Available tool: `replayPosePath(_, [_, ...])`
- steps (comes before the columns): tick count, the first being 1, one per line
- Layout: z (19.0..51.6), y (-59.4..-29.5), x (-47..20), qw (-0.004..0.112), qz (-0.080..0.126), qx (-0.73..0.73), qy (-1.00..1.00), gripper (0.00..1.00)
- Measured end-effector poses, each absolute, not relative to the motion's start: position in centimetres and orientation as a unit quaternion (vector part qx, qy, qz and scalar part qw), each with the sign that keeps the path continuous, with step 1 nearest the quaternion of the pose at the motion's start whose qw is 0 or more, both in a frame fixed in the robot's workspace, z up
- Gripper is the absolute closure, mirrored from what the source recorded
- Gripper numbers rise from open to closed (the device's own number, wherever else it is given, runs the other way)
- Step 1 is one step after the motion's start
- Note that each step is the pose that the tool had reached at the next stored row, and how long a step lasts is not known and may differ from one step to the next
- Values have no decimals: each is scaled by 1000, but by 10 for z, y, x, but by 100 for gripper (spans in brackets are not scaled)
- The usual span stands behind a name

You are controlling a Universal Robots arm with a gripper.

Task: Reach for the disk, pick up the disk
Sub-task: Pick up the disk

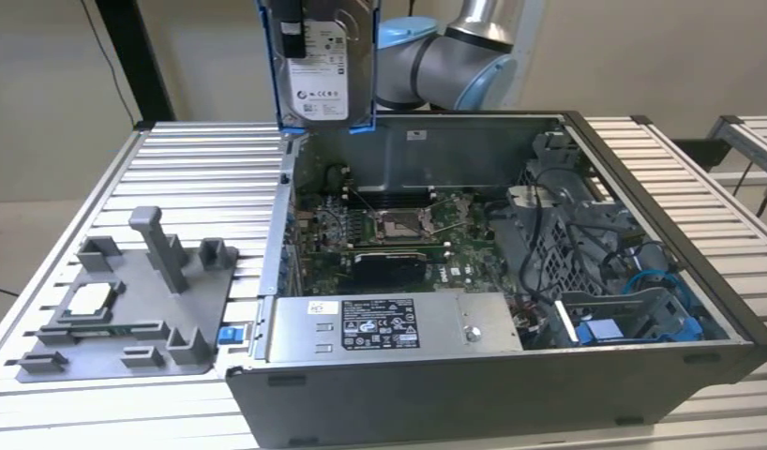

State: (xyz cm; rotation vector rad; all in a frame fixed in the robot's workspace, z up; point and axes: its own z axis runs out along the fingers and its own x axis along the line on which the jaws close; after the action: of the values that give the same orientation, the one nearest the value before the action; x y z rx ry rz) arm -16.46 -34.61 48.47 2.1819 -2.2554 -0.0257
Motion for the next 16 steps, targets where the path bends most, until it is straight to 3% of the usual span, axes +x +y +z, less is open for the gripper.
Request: replayPosePath(16, [485,-346,-161,2,-8,695,-719,100])
